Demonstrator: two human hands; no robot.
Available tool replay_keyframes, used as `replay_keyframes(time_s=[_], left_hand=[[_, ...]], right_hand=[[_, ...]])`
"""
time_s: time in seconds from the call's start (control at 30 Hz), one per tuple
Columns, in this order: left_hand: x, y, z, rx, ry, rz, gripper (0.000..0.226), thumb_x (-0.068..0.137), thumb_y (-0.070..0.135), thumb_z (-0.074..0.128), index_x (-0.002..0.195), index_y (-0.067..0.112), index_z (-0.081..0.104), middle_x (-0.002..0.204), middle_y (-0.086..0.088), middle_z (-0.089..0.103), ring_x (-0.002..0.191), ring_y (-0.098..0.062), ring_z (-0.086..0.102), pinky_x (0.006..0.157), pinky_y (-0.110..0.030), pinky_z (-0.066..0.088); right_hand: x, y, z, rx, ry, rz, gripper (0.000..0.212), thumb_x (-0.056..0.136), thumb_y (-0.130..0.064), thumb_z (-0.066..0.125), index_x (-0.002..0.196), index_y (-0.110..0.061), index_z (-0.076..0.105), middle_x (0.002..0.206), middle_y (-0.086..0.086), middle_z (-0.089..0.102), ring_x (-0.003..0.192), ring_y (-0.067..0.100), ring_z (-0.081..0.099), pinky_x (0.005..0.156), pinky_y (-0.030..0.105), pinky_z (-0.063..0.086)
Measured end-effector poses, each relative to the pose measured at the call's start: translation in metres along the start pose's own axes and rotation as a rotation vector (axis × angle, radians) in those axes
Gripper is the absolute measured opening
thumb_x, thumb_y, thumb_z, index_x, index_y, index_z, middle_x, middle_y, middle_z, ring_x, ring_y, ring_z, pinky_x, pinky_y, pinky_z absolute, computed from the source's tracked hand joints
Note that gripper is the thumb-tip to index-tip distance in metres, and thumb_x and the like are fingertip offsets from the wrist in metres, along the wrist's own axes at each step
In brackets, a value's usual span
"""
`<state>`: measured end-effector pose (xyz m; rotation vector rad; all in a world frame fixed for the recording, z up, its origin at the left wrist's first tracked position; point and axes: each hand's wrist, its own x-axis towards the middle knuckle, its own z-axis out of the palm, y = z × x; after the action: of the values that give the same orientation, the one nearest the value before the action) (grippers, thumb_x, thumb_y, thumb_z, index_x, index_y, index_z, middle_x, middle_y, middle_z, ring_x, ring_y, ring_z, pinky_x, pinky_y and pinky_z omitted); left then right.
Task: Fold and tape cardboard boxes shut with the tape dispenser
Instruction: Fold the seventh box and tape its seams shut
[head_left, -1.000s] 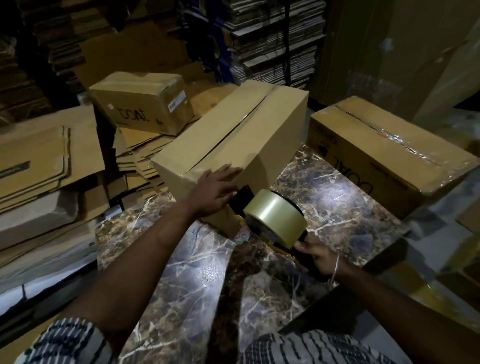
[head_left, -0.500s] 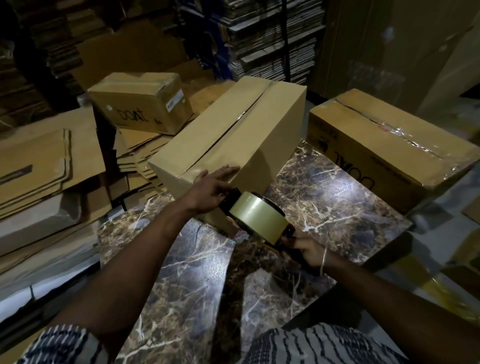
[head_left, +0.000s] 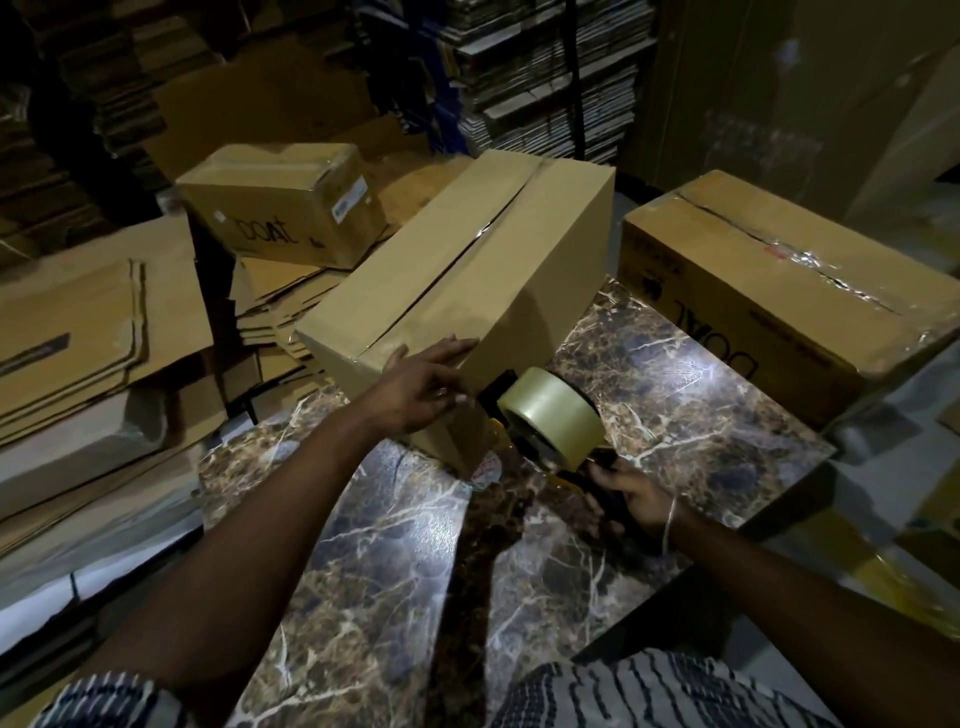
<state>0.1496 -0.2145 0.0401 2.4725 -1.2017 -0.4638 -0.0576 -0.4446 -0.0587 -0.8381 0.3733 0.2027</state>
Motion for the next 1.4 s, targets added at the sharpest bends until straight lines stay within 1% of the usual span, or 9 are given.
replay_keyframes(time_s=[0.13,0.27,0.37,0.5,0.7,0.9,1.13,1.27,1.4], left_hand=[[0.002,0.007,0.004,0.067,0.078,-0.005,0.012,0.085,0.039,0.069,0.080,0.046,0.060,0.158,0.020,0.031,0.149,-0.006,0.022,0.114,-0.066,0.017],[0.004,0.013,-0.003,0.255,0.064,0.022,0.014,0.078,0.048,0.060,0.083,0.038,0.069,0.157,0.017,0.030,0.138,-0.013,0.039,0.103,-0.055,0.042],[0.009,0.027,-0.009,0.549,0.019,-0.023,0.013,0.084,0.044,0.064,0.094,0.038,0.070,0.155,0.010,0.023,0.134,-0.020,0.036,0.097,-0.052,0.038],[0.012,0.025,-0.006,0.750,-0.008,-0.015,0.033,0.085,0.052,0.056,0.118,0.046,0.056,0.146,-0.001,0.022,0.124,-0.028,0.036,0.094,-0.053,0.034],[0.033,0.025,0.007,0.560,-0.003,-0.199,0.061,0.089,0.034,0.059,0.141,0.032,0.029,0.152,0.000,0.017,0.132,-0.032,0.026,0.102,-0.048,0.028],[0.035,0.015,0.011,0.336,-0.002,-0.172,0.091,0.092,0.018,0.059,0.160,0.028,-0.001,0.168,0.003,-0.004,0.154,-0.017,0.002,0.119,-0.059,-0.004],[0.004,0.010,0.009,0.229,0.039,-0.137,0.084,0.088,0.019,0.060,0.159,0.030,0.016,0.165,-0.001,0.017,0.150,-0.023,0.019,0.119,-0.052,0.019],[-0.045,0.000,0.011,0.173,0.078,0.095,0.082,0.089,0.065,0.024,0.156,0.019,0.029,0.161,-0.008,0.028,0.147,-0.025,0.030,0.103,-0.047,0.035],[-0.095,-0.015,0.019,0.194,0.121,0.123,0.072,0.085,0.044,0.041,0.154,0.032,0.027,0.162,0.001,0.029,0.148,-0.018,0.029,0.100,-0.054,0.041]], right_hand=[[0.003,-0.005,-0.011,-0.104,0.042,-0.087,0.093,0.026,-0.055,0.098,0.088,-0.003,0.053,0.046,0.008,0.047,0.031,0.011,0.042,0.031,0.016,0.032],[0.008,-0.014,-0.021,-0.148,0.041,-0.134,0.079,0.040,-0.062,0.094,0.084,-0.007,0.058,0.053,0.012,0.047,0.034,0.016,0.037,0.031,0.017,0.025],[0.007,-0.018,-0.024,-0.144,0.031,-0.127,0.060,0.045,-0.061,0.093,0.069,-0.013,0.067,0.055,0.011,0.050,0.031,0.016,0.036,0.031,0.017,0.026],[0.004,-0.024,-0.026,-0.080,0.001,-0.124,0.071,0.048,-0.057,0.094,0.071,-0.002,0.054,0.053,0.013,0.046,0.026,0.016,0.034,0.033,0.015,0.028],[0.004,-0.033,-0.022,-0.120,0.002,-0.143,0.079,0.051,-0.064,0.090,0.075,-0.001,0.049,0.058,0.013,0.044,0.029,0.017,0.036,0.032,0.020,0.024],[0.004,-0.051,-0.007,-0.102,-0.045,-0.173,0.084,0.043,-0.059,0.094,0.084,-0.001,0.050,0.058,0.014,0.051,0.030,0.019,0.041,0.031,0.020,0.030],[0.013,-0.071,0.038,-0.161,-0.102,-0.305,0.081,0.054,-0.057,0.093,0.103,-0.007,0.054,0.057,0.008,0.047,0.034,0.018,0.041,0.032,0.021,0.032],[0.020,-0.077,0.071,-0.199,-0.154,-0.203,0.082,0.040,-0.058,0.097,0.092,-0.010,0.057,0.064,0.007,0.051,0.036,0.017,0.048,0.032,0.021,0.037],[0.029,-0.072,0.108,-0.353,-0.187,-0.182,0.045,0.072,-0.054,0.077,0.088,-0.014,0.063,0.068,0.005,0.050,0.042,0.014,0.048,0.039,0.022,0.038]])
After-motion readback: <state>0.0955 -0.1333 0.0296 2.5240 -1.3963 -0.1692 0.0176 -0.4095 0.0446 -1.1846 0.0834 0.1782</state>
